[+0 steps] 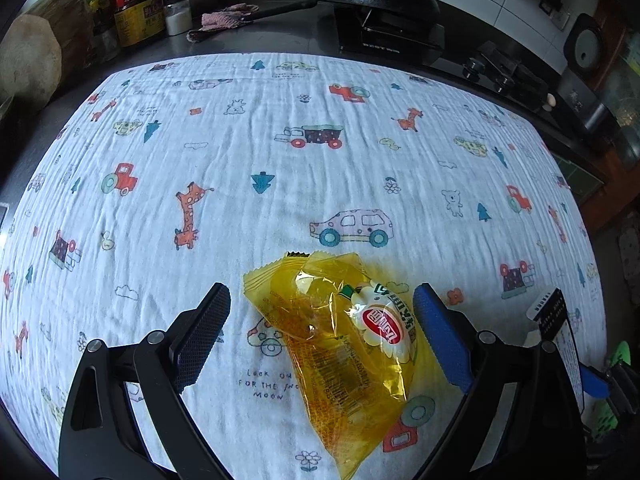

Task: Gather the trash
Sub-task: 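Grasp the black box with the right tool while the left tool grasps the yellow bag, then carry the black box with the right tool while the left tool carries the yellow bag to the basket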

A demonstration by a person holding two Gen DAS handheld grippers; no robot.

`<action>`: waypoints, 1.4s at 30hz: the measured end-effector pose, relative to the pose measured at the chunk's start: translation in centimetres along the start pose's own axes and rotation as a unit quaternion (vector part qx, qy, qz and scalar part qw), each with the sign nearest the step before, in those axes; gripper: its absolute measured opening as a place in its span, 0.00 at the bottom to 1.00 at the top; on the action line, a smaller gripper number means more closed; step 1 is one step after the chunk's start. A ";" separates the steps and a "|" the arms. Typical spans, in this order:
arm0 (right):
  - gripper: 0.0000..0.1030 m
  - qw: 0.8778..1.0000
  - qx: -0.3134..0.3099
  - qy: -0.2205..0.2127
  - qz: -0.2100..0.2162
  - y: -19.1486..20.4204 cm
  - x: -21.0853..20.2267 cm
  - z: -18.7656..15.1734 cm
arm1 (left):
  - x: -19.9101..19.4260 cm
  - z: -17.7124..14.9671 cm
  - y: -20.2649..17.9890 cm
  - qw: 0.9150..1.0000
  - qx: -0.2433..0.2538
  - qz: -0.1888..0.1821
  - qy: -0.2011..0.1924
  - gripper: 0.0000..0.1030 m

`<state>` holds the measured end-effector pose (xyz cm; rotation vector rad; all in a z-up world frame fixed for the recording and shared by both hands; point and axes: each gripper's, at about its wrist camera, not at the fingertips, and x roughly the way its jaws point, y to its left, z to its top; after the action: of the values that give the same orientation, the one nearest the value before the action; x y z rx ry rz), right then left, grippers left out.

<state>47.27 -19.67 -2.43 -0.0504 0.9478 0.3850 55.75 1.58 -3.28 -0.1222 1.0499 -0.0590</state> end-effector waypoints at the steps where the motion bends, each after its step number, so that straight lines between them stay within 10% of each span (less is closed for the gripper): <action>1: 0.41 1.000 -0.001 0.000 -0.001 0.0 -0.1 -0.1 | 0.1 0.0 0.1 1.000 -0.003 -0.003 0.000 0.88; 12: 0.41 1.000 -0.001 -0.008 -0.006 0.1 -2.5 -1.9 | -0.5 -1.1 -0.2 1.000 0.005 -0.002 -0.001 0.49; 42: 0.41 0.989 0.098 -0.058 -0.094 -4.9 -19.2 -18.5 | -14.9 -17.7 -16.1 0.976 0.156 -0.148 -0.034 0.44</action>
<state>24.51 -33.79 1.45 0.0613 0.8541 0.1190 33.15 -14.10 2.97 0.0058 0.9355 -0.4845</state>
